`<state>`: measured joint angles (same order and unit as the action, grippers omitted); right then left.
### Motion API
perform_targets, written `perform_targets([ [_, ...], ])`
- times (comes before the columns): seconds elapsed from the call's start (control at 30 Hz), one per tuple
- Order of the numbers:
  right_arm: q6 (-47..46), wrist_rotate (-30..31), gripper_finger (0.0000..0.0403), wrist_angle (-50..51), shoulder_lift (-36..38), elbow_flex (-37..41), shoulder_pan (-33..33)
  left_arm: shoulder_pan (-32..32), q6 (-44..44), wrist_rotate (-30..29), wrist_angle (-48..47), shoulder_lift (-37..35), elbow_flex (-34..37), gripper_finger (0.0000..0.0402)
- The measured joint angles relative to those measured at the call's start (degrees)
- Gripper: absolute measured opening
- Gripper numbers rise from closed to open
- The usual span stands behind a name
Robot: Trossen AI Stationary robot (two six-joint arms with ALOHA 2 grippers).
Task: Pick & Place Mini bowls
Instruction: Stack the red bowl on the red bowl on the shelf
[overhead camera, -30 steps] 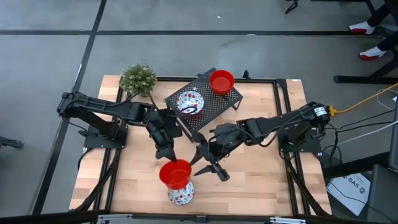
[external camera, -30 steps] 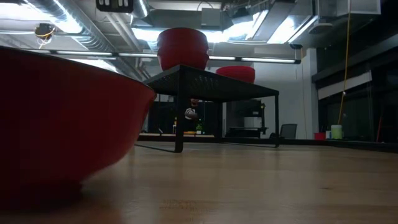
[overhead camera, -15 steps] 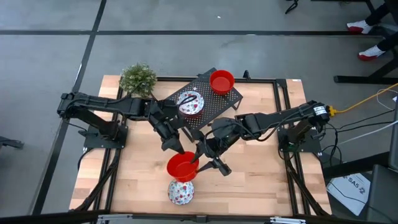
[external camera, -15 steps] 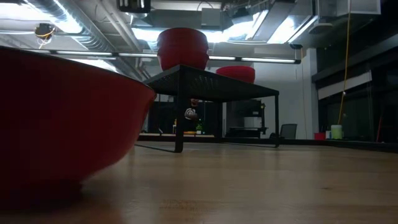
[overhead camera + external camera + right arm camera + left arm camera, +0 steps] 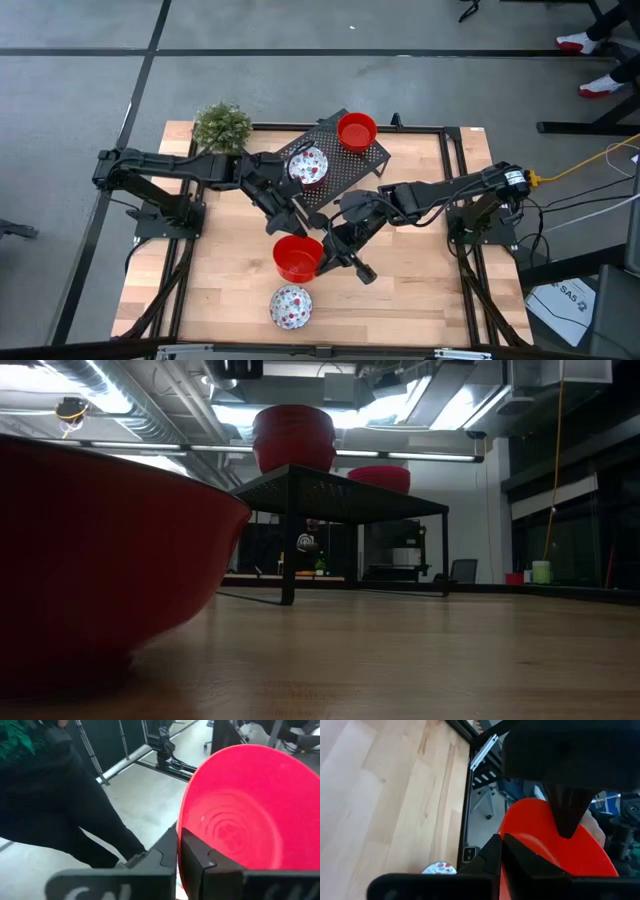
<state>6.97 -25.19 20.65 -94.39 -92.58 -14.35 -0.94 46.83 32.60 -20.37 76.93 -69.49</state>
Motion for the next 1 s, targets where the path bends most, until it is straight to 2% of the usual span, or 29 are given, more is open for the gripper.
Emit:
perform_targets([
  [0.17,-1.6,-0.7,0.0007,0.5,0.0,0.0,-0.3,-1.0,-1.2,-1.7,4.1,0.0,0.0,0.0034],
  [0.43,-5.3,-0.3,0.0006,2.4,0.2,0.1,-1.0,-2.2,-3.4,-1.5,17.8,-0.1,0.0,0.0107],
  [0.57,-5.7,-0.3,0.0006,2.6,0.1,0.0,-1.1,-2.2,-6.6,-1.7,22.8,-0.1,0.0,0.013],
  [0.83,-6.5,0.2,0.0006,3.4,1.2,0.2,-1.5,-3.4,-12.1,-1.6,29.2,-0.3,0.0,0.0132],
  [1.0,-6.4,5.3,0.0006,5.4,2.9,0.2,-2.2,-5.2,-16.5,-4.2,29.9,-0.7,-0.1,0.012],
])
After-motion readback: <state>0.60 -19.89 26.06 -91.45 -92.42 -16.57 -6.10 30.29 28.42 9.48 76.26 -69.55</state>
